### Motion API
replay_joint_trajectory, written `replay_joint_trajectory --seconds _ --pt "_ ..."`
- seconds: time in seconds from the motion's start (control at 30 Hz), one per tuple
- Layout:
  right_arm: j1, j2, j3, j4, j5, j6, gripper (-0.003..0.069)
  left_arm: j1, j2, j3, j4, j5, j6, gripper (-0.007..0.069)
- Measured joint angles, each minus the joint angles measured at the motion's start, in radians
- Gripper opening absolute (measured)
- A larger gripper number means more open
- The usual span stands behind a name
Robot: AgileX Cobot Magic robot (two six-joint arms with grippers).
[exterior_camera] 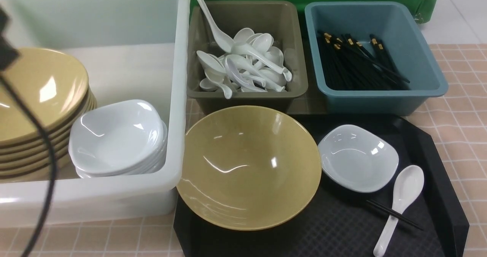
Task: On brown table put chopsticks spoon bowls plates into blue grey white boxes.
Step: 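Grasp the large bowl on the tray by its rim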
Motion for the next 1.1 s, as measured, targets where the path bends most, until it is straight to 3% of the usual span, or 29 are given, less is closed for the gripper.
replay_joint_trajectory --seconds 0.1,0.27,0.5,0.67,0.9,1.03,1.1 --pt "0.055 0.104 -0.001 0.021 0.146 -0.066 0.0037 -0.181 0.149 -0.105 -0.002 0.196 0.06 0.0007" --pt "0.162 0.198 -0.003 0.033 0.072 -0.131 0.0037 -0.382 0.423 -0.304 -0.054 0.43 0.167 0.0007" --pt "0.254 0.218 -0.006 0.037 0.039 -0.142 0.0037 -0.435 0.749 -0.494 -0.112 0.469 0.209 0.0007" --pt "0.265 0.218 -0.007 0.047 0.034 -0.13 0.0037 -0.435 0.965 -0.567 -0.167 0.476 0.213 0.0007" --pt "0.266 0.218 -0.007 0.063 0.027 -0.118 0.0038 -0.435 1.165 -0.693 -0.461 0.604 0.387 0.0007" --pt "0.266 0.218 -0.007 0.065 0.027 -0.116 0.0038 -0.435 1.189 -0.744 -0.801 0.607 0.657 0.0007" --pt "0.266 0.218 -0.007 0.065 0.027 -0.116 0.0038 -0.435 1.187 -0.764 -0.89 0.611 0.739 0.0008"
